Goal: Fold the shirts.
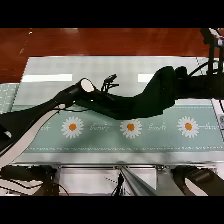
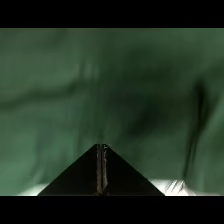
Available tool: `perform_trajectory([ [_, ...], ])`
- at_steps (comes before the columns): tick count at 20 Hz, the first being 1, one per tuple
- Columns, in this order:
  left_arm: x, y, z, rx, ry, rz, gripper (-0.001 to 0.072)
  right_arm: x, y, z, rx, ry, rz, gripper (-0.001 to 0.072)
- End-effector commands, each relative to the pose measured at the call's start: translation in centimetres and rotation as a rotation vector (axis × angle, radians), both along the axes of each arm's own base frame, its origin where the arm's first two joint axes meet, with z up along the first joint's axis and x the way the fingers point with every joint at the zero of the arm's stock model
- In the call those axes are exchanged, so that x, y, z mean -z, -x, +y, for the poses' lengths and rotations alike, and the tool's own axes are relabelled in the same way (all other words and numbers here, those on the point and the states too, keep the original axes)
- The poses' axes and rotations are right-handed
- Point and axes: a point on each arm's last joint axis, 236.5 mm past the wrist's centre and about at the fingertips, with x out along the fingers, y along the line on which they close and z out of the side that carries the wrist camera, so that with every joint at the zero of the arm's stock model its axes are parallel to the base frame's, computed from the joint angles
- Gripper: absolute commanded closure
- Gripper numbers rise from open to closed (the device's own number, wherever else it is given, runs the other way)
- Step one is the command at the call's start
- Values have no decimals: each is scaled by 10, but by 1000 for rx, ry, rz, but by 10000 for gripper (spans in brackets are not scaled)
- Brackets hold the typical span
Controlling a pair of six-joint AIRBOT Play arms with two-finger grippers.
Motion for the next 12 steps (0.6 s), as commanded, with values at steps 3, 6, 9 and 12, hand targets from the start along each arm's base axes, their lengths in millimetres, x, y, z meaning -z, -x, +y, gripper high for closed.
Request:
perform_trajectory([
  [3, 9, 25, -42, -10, 47, 29, 682, -8, 27, 8, 20, -1, 16, 682],
  [6, 23, 42, -57, 14, 37, 48, 682, -9, 28, 8, 29, 2, 13, 682],
  [9, 7, 13, -36, -38, 58, 26, 683, -10, 19, -4, 53, 47, -24, 682],
  [12, -41, -54, 29, -153, 71, -111, 684, -18, -7, -9, 75, 77, -126, 683],
])
